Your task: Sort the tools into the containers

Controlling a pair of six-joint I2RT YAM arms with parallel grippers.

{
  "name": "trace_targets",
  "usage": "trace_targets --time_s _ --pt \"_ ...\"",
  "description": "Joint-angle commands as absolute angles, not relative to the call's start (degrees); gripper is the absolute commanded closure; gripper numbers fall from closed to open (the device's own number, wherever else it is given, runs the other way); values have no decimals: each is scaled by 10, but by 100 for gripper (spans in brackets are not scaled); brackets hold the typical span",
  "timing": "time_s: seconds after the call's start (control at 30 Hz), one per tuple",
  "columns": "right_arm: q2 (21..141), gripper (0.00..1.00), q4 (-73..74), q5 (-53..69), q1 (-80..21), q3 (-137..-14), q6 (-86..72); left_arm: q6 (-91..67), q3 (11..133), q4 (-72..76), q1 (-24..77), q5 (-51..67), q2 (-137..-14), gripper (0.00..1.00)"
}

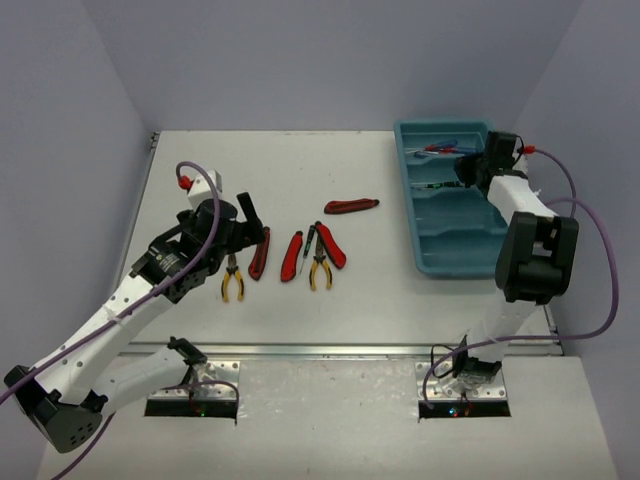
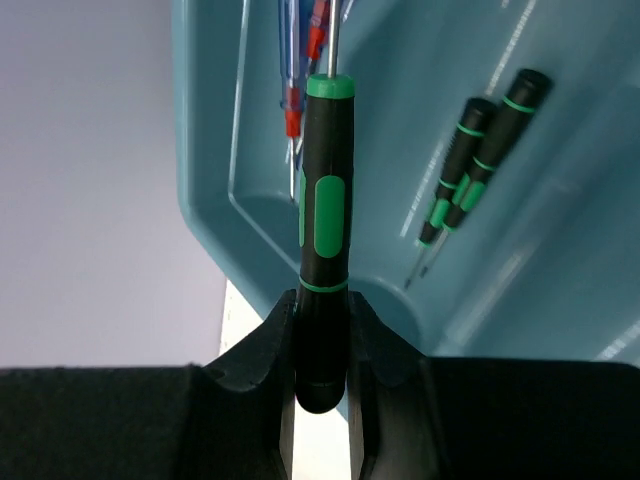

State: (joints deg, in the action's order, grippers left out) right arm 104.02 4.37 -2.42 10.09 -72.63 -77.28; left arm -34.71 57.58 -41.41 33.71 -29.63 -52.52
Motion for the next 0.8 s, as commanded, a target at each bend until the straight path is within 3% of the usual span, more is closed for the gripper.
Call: trace_targets --time_s 0.0,0.07,0.13,0.23,0.37,0.47,0.53,0.77 --pt "1088 99 93 -45 102 -798 -829 -328 566 -394 338 -291 -527 0" --pt "1105 98 93 -34 103 -812 -833 -323 560 -389 338 -293 -528 0" --pt "1121 80 83 -5 102 -825 -831 -319 561 -386 338 -295 -539 0" --pt "1128 74 70 12 103 -826 -830 -315 562 -381 338 -295 -547 0" --pt "1126 49 64 55 103 -847 -812 -310 562 -371 338 -273 -559 0" --pt "1114 38 72 87 102 -869 -789 -312 567 -370 338 -251 -583 0" --pt "1100 33 80 109 103 -883 -768 -319 571 -369 338 -237 -602 0" --pt "1008 29 114 195 82 -892 -615 -337 583 -337 351 -176 -695 0"
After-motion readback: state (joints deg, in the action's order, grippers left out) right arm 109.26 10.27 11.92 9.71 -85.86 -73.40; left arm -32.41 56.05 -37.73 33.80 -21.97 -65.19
